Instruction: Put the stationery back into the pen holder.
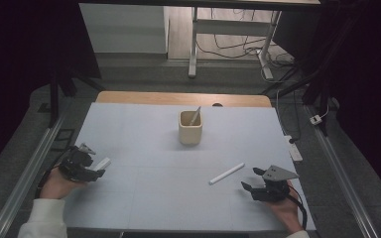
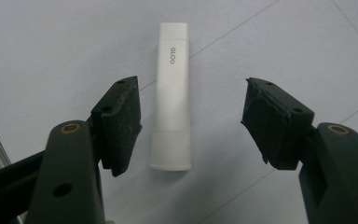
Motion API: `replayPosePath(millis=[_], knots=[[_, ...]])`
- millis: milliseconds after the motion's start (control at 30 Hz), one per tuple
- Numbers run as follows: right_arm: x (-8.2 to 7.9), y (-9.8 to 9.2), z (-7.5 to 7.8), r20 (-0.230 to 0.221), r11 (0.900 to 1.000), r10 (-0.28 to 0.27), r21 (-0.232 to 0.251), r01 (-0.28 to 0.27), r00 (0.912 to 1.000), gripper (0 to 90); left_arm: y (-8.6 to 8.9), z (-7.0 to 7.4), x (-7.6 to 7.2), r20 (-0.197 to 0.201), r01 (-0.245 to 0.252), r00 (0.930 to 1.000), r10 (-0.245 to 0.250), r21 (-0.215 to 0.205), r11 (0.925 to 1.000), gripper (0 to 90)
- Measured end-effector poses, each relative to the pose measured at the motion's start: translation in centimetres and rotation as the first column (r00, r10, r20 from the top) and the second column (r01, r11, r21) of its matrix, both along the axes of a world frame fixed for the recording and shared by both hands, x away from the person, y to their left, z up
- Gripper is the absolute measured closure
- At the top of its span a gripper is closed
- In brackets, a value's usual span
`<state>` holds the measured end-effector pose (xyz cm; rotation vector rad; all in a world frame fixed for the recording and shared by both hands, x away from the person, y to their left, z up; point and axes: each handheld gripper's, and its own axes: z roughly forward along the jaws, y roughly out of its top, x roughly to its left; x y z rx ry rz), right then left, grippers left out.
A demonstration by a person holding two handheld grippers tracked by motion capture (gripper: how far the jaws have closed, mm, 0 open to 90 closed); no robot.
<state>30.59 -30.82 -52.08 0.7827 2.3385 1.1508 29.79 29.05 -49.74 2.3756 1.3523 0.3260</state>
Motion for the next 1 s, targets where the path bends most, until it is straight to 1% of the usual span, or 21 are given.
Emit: replayPosePath(millis=[267, 400, 467, 733, 833, 933, 1000], knots=[[0.0, 0.0, 0.0, -0.001, 1.0, 0.002, -0.002, -0.002, 1.0, 28.4, 0.4, -1.0, 0.4, -0.023, -0.017, 0.9996, 0.017, 0.002, 0.9999, 37.0], [0.0, 0.0, 0.0, -0.001, 1.0, -0.001, -0.005, 0.001, 1.0, 28.5, 0.8, -1.4, 0.5, -0.037, -0.027, 0.9989, 0.027, 0.003, 0.9996, 38.5], [0.0, 0.0, 0.0, 0.002, 1.0, -0.004, -0.008, 0.004, 1.0, 28.5, 0.9, -1.4, 0.5, -0.042, -0.025, 0.9988, 0.025, 0.0, 0.9997, 39.8], [0.0, 0.0, 0.0, -0.001, 1.0, -0.001, -0.005, 0.001, 1.0, 28.5, 1.1, -1.9, 0.6, -0.069, -0.014, 0.9975, 0.014, -0.003, 0.9999, 50.2], [0.0, 0.0, 0.0, -0.001, 1.0, -0.001, -0.005, 0.001, 1.0, 28.5, 1.2, -2.1, 0.6, -0.078, -0.009, 0.9969, 0.009, -0.002, 1.0, 55.9], [0.0, 0.0, 0.0, 0.002, 1.0, -0.003, -0.008, 0.003, 1.0, 28.5, 1.2, -2.2, 0.6, -0.081, -0.012, 0.9966, 0.012, 0.009, 0.9999, 62.9], [0.0, 0.0, 0.0, 0.0, 1.0, 0.001, -0.003, -0.001, 1.0, 28.5, 1.3, -2.3, 0.6, -0.083, -0.007, 0.9966, 0.007, 0.006, 1.0, 64.9]])
